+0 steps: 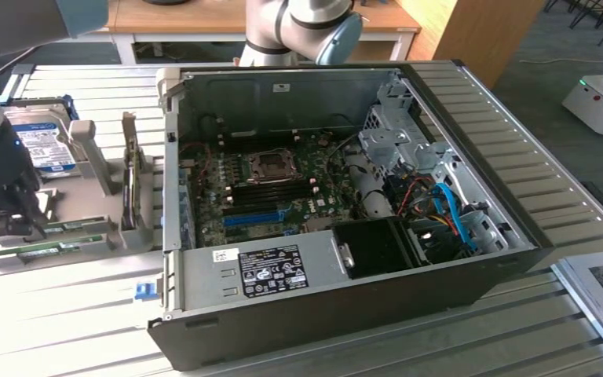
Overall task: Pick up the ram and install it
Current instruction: 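Pick up the ram and move it above insertion slot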
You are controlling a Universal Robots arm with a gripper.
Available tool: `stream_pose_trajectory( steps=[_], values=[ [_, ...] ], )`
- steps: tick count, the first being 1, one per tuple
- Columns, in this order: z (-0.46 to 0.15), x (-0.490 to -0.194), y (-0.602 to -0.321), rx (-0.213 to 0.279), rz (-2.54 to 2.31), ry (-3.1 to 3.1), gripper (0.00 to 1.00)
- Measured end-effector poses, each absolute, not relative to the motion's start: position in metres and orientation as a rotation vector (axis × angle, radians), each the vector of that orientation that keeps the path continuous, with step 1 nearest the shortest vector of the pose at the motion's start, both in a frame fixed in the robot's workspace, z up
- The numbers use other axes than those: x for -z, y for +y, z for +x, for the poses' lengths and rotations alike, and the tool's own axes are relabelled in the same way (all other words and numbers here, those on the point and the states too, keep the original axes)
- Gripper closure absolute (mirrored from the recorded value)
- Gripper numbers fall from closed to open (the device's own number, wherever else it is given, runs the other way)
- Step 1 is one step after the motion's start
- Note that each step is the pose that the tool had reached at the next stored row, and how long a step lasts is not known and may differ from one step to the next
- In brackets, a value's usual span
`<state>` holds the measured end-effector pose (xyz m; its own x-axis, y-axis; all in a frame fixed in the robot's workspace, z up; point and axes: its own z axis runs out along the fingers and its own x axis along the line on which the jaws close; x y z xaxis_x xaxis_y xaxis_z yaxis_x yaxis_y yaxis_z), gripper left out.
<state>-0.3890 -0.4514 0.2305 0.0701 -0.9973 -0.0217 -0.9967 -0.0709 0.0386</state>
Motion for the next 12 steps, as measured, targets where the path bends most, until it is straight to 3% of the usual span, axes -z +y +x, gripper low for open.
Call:
stream_pose_trajectory(
  steps=[12],
  values=[
    [-0.374, -0.231, -0.453, 0.068, 2.287, -2.131, 0.7]
  ],
)
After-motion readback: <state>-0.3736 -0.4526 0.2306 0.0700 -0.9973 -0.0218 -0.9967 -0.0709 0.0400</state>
